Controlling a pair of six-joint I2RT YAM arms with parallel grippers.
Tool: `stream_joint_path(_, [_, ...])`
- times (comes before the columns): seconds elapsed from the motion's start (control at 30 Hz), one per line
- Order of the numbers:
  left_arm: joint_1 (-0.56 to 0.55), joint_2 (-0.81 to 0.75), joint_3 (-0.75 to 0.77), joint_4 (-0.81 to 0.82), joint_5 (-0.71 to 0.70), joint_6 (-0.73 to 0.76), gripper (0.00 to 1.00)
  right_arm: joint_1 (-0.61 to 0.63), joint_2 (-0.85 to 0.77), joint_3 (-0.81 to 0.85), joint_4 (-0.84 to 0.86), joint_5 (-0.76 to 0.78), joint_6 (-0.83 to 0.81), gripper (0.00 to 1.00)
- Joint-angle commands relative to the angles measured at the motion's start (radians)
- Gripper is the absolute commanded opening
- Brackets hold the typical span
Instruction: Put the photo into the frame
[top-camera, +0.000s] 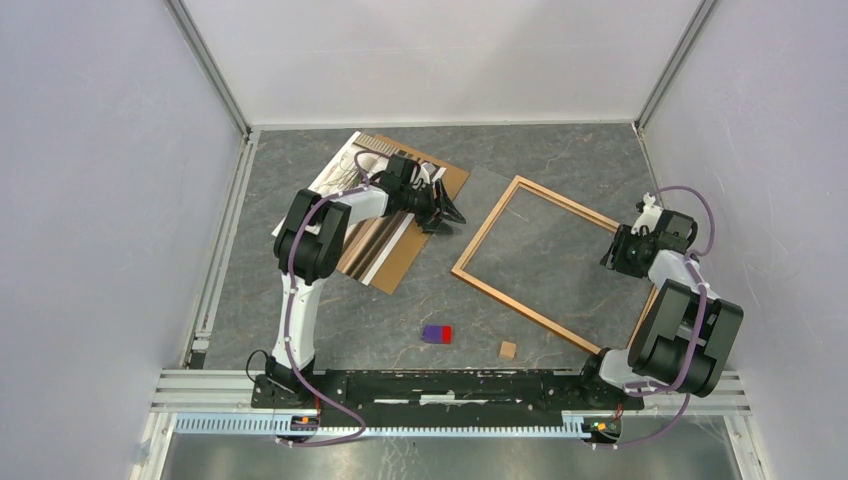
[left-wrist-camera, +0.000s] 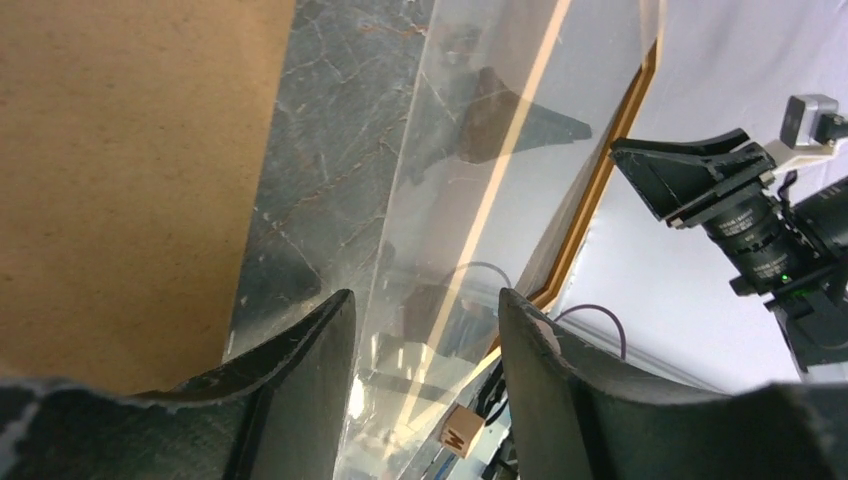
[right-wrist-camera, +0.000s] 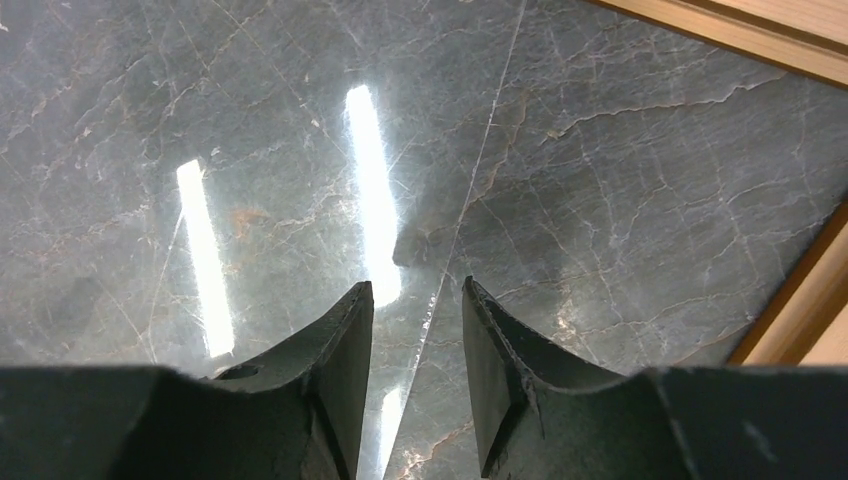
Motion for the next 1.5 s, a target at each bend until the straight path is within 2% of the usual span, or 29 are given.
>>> stream_joint_path(0.0, [-0.003, -0.031, 0.059, -0.101, -0.05, 0.117, 0.62, -0.005, -0.022, -0.003, 0.013, 0.024, 0.007, 0.44])
stream_joint_path(0.17, [-0.002, -0.033, 0.079, -0.133, -0.066, 0.151, 0.59, -0.005, -0.059, 0.008, -0.011, 0.084, 0.012, 0.49])
stream_joint_path(0.37, [-0.003, -0.007, 0.149, -0.173, -0.043, 0.2, 0.47, -0.002, -0.175, 0.065, -0.087, 0.267, 0.026, 0.68])
stream_joint_path(0.5, [0.001, 0.029, 0.19, -0.211, 0.01, 0.228, 0.43, 0.013, -0.246, 0.092, -0.103, 0.271, 0.026, 0.81])
stream_joint_path(0.77, [0.019, 0.088, 0.228, -0.228, 0.114, 0.218, 0.32, 0.158, -0.308, 0.092, -0.054, 0.175, 0.052, 0.86])
stream_joint_path(1.17, [0.023, 0.113, 0.243, -0.22, 0.219, 0.138, 0.03, 0.221, -0.335, 0.037, 0.005, 0.124, 0.049, 0.89])
stream_joint_path(1.47, [0.029, 0.098, 0.222, -0.178, 0.303, 0.021, 0.02, 0.221, -0.336, 0.019, 0.03, 0.093, 0.058, 0.89])
